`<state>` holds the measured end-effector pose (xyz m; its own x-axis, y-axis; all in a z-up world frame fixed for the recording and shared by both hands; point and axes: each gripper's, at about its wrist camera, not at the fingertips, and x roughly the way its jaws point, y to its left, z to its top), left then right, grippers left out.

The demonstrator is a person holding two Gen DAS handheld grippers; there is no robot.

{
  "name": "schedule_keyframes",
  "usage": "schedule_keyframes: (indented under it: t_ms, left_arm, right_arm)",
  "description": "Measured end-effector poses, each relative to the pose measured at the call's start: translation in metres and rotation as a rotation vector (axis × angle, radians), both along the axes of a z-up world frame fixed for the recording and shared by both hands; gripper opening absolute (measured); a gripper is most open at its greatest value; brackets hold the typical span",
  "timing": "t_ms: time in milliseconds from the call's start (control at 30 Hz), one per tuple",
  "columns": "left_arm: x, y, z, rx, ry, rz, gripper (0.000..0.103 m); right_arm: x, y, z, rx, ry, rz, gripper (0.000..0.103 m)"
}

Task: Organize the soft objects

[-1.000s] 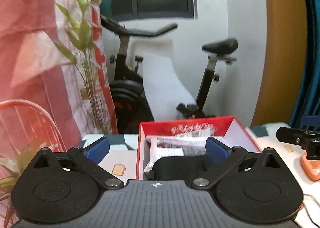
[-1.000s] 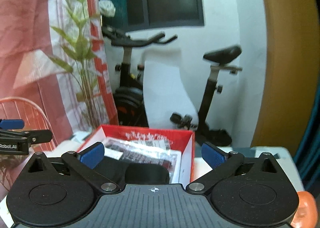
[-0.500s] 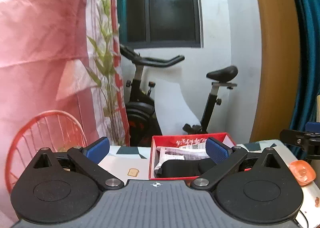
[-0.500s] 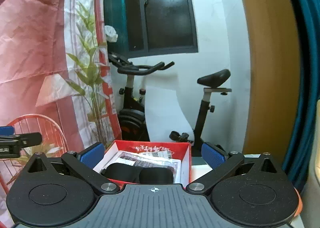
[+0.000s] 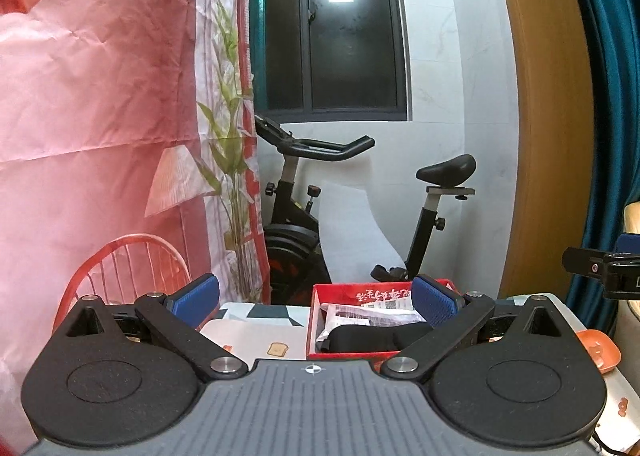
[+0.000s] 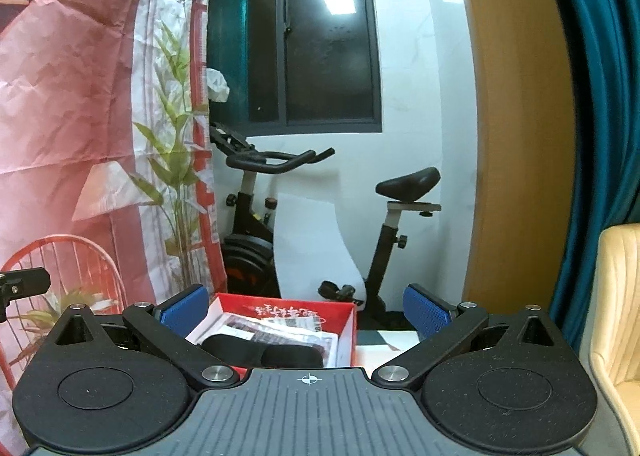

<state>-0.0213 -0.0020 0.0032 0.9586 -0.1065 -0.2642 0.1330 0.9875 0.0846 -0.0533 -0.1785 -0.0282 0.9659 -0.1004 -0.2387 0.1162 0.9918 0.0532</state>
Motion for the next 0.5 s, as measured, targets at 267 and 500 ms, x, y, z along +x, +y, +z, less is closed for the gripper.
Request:
schedule_keyframes:
  t_ms: [267,500]
  left_arm:
    - [-0.001,0.004,-0.004,-0.032,0.006,0.009,0.103]
    - [-0.004,0.006,-0.006,-0.05,0.013,0.006,0.103]
  right_arm:
    - [0.004,0.006,0.0,-0.017,0.019,0.007,0.103]
    - [0.009,0.014,0.0,-0.049,0.031,0.013,0.103]
